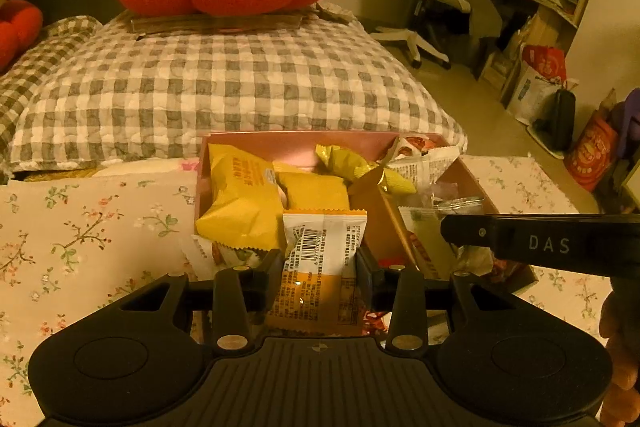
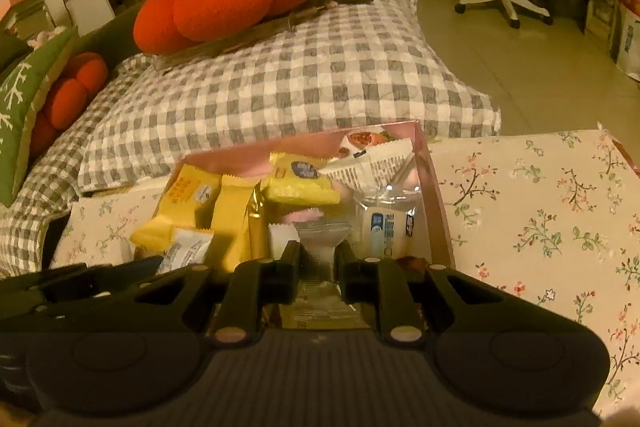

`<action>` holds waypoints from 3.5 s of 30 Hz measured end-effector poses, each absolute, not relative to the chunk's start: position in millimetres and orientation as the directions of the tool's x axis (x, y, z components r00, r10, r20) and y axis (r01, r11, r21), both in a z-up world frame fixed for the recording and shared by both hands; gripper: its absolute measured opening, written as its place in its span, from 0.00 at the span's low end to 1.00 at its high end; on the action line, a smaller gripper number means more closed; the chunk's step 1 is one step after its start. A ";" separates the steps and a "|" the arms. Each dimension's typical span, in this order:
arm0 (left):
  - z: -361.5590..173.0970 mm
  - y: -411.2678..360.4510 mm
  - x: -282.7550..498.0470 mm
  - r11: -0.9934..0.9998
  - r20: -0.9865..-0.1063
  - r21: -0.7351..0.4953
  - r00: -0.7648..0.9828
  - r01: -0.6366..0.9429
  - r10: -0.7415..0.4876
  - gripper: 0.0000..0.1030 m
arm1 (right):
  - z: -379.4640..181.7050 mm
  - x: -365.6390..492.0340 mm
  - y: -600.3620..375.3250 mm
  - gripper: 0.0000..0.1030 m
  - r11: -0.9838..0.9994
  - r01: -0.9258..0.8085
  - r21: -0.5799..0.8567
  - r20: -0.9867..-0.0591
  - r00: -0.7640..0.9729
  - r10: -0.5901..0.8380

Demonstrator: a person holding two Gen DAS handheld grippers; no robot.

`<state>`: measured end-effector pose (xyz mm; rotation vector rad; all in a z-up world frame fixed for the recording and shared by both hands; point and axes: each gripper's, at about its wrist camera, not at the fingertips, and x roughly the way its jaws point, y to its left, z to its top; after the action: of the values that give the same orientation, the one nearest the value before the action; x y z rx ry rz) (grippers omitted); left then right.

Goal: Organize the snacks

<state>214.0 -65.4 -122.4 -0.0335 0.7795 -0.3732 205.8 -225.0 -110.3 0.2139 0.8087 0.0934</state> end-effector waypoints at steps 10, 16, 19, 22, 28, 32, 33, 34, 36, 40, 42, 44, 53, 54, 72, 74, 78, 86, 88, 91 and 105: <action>-111.9 -50.7 213.1 0.942 -0.662 -0.193 0.673 0.273 -0.331 0.56 | -99.6 199.0 -248.5 0.30 0.952 0.067 0.300 -0.676 0.719 0.162; -99.1 -43.7 207.5 0.946 -0.654 -0.208 0.684 0.248 -0.323 0.57 | -95.9 190.8 -262.4 0.32 0.933 0.092 0.348 -0.676 0.714 0.182; -92.8 -43.9 202.6 0.955 -0.662 -0.188 0.689 0.229 -0.295 0.57 | -92.9 185.3 -260.6 0.34 0.933 0.085 0.350 -0.688 0.699 0.195; -88.3 -46.1 193.2 0.968 -0.674 -0.146 0.696 0.203 -0.248 0.57 | -93.5 179.7 -253.5 0.40 0.937 0.062 0.344 -0.719 0.659 0.220; -82.4 -45.9 163.7 0.977 -0.709 -0.112 0.674 0.181 -0.206 0.57 | -93.5 162.6 -239.3 0.43 0.963 0.051 0.265 -0.763 0.622 0.177; -74.3 -50.0 144.1 0.980 -0.680 0.003 0.720 0.198 -0.143 0.58 | -86.4 148.2 -240.6 0.48 0.959 0.049 0.279 -0.756 0.627 0.188; -72.8 -50.9 139.2 0.979 -0.670 0.037 0.732 0.198 -0.123 0.60 | -85.3 144.7 -240.2 0.48 0.961 0.048 0.273 -0.758 0.625 0.184; -71.2 -51.4 134.2 0.978 -0.663 0.064 0.741 0.199 -0.108 0.61 | -84.2 141.3 -240.2 0.48 0.961 0.050 0.273 -0.760 0.623 0.183; -68.1 -48.8 126.4 0.979 -0.659 0.069 0.745 0.194 -0.101 0.62 | -82.7 134.1 -241.0 0.50 0.955 0.057 0.290 -0.761 0.619 0.194; -62.7 -41.1 108.1 0.983 -0.662 0.028 0.740 0.179 -0.116 0.62 | -80.7 122.2 -235.6 0.51 0.959 0.058 0.278 -0.774 0.605 0.187; -62.7 -39.5 97.6 0.984 -0.667 0.015 0.735 0.178 -0.123 0.62 | -79.8 116.1 -230.5 0.55 0.966 0.047 0.253 -0.780 0.601 0.175; -63.6 -37.0 88.0 0.984 -0.672 -0.013 0.728 0.175 -0.138 0.63 | -78.0 109.6 -225.7 0.60 0.970 0.039 0.239 -0.780 0.603 0.167; -55.6 -39.8 75.0 0.981 -0.657 -0.036 0.735 0.193 -0.169 0.68 | -71.0 92.5 -217.5 0.75 0.968 0.028 0.250 -0.762 0.623 0.178; -55.7 -40.1 74.5 0.980 -0.658 -0.039 0.733 0.196 -0.173 0.68 | -70.4 91.8 -216.5 0.75 0.969 0.028 0.244 -0.759 0.627 0.173; -64.2 -34.6 81.7 0.991 -0.690 -0.024 0.715 0.134 -0.113 0.96 | -76.0 95.2 -216.1 1.00 0.984 0.064 0.164 -0.772 0.630 0.087; -64.3 -35.0 81.8 0.991 -0.690 -0.016 0.716 0.131 -0.106 0.97 | -76.3 95.5 -216.7 1.00 0.985 0.070 0.157 -0.773 0.630 0.078; -64.4 -35.6 82.1 0.992 -0.691 -0.003 0.717 0.128 -0.095 0.98 | -77.1 95.9 -216.2 1.00 0.987 0.069 0.145 -0.775 0.628 0.070; -64.1 -39.9 81.1 0.991 -0.681 0.034 0.729 0.133 -0.074 1.00 | -77.4 97.3 -214.8 1.00 0.989 0.068 0.134 -0.775 0.629 0.062; -63.7 -39.9 81.0 0.991 -0.678 0.035 0.732 0.129 -0.071 1.00 | -77.2 97.3 -214.6 1.00 0.989 0.067 0.132 -0.774 0.630 0.061; -63.0 -40.0 80.7 0.991 -0.677 0.032 0.733 0.127 -0.072 1.00 | -77.0 97.0 -214.4 1.00 0.989 0.066 0.131 -0.773 0.631 0.060; -63.7 -41.0 81.0 0.991 -0.683 0.029 0.726 0.133 -0.078 1.00 | -76.8 96.9 -210.5 1.00 0.995 0.060 0.083 -0.769 0.638 0.026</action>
<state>81.0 -41.0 -63.7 0.0779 0.7491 -0.1167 96.9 -210.5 -76.8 0.1040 0.8787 -0.0195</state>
